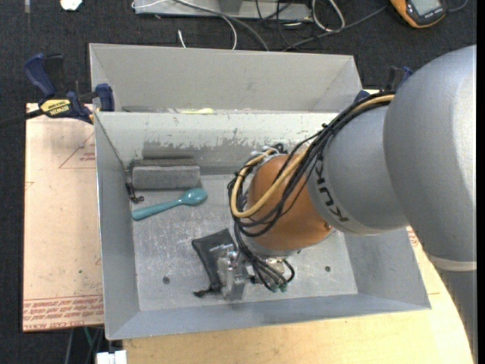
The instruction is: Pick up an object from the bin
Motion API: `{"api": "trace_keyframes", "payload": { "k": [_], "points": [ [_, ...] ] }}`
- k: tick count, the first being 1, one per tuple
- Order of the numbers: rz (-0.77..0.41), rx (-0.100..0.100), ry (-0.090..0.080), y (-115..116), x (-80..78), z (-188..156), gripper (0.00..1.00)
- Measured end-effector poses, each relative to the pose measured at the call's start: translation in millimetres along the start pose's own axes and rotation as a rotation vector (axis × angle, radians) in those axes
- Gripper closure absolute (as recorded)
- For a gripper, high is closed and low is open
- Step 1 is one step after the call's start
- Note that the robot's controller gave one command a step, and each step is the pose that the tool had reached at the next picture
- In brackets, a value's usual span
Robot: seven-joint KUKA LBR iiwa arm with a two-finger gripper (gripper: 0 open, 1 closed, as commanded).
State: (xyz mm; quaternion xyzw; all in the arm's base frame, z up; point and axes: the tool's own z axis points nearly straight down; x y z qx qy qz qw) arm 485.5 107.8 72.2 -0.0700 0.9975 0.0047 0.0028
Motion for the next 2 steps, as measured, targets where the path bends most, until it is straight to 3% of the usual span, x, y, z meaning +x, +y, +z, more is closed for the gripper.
{"api": "trace_keyframes", "payload": {
  "k": [1, 2],
  "points": [
    [-0.145, -0.001, -0.001, 11, 0.8, 2, 1.00],
    [-0.585, -0.001, -0.008, -3, -12.8, 2, 0.00]
  ]
}}
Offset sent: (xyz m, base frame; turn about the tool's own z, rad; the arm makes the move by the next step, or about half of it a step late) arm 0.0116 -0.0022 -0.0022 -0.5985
